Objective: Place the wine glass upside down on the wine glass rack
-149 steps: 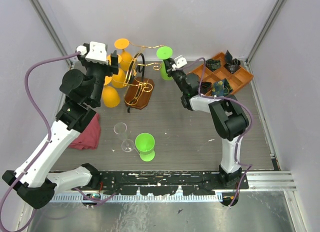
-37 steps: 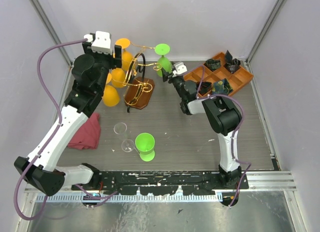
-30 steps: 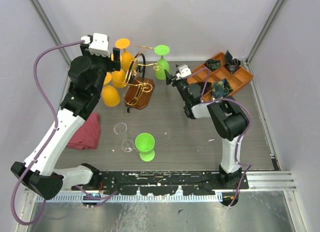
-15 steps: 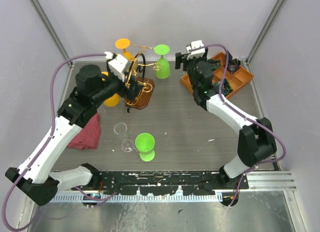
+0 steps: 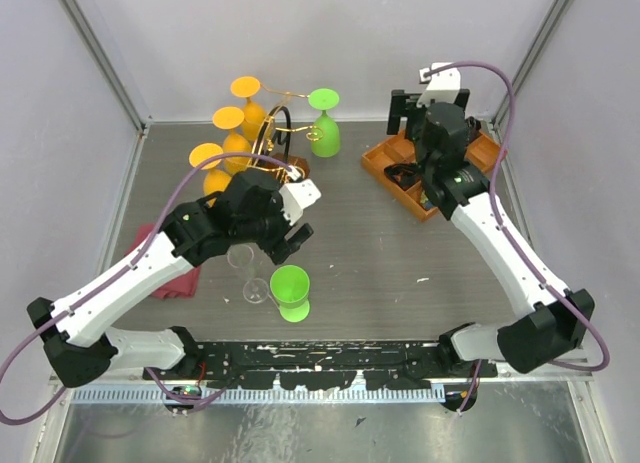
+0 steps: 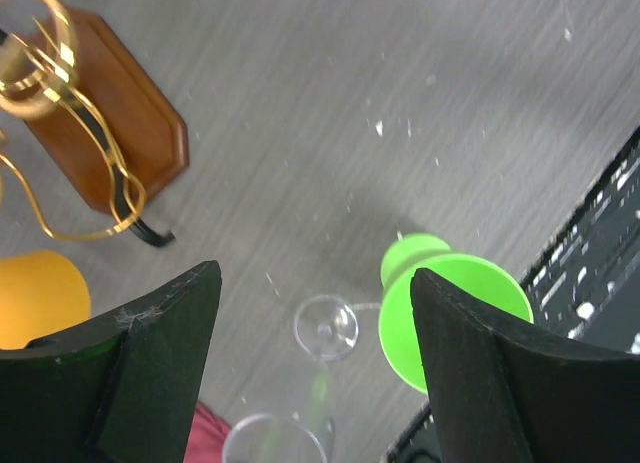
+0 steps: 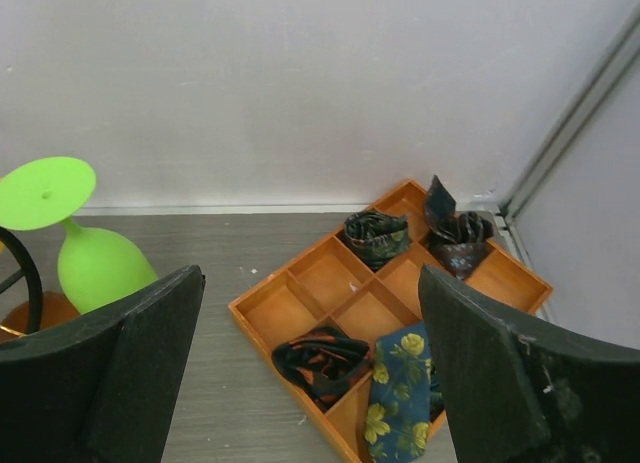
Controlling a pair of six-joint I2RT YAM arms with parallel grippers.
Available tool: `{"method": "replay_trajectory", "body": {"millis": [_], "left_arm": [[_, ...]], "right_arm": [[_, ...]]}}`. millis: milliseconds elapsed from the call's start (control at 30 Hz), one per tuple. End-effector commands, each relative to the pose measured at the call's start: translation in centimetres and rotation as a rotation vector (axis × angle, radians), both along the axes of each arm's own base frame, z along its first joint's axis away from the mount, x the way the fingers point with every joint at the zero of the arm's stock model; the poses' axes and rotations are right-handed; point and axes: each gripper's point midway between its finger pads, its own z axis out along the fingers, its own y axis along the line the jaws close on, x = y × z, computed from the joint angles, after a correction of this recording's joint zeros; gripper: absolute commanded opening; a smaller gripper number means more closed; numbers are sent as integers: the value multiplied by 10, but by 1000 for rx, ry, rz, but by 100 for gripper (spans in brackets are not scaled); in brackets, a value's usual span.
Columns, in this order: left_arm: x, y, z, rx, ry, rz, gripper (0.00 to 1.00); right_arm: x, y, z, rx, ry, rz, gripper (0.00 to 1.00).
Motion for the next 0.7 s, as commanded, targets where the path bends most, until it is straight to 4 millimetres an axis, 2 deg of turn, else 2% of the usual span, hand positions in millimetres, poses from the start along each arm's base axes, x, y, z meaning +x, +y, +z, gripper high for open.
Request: {"method": "replay_trajectory", "body": {"millis": [0, 300, 433, 533, 667], "left_arm": [[-28, 22, -21, 124, 98, 11, 82], [-47, 21, -54, 191, 165, -13, 82], [-47, 17, -69, 227, 173, -20, 82], [-47, 13, -72, 221, 174, -29, 82], [-47, 8, -90, 270, 205, -43, 80]], "right_arm": [[-30, -24, 40, 70, -67, -53, 94], [-42, -31, 50, 86, -91, -62, 94], [-45, -32, 53, 92, -99, -60, 94], [-46, -33, 55, 94, -103, -60, 94], [-48, -34, 56, 96, -106, -62, 94]]}}
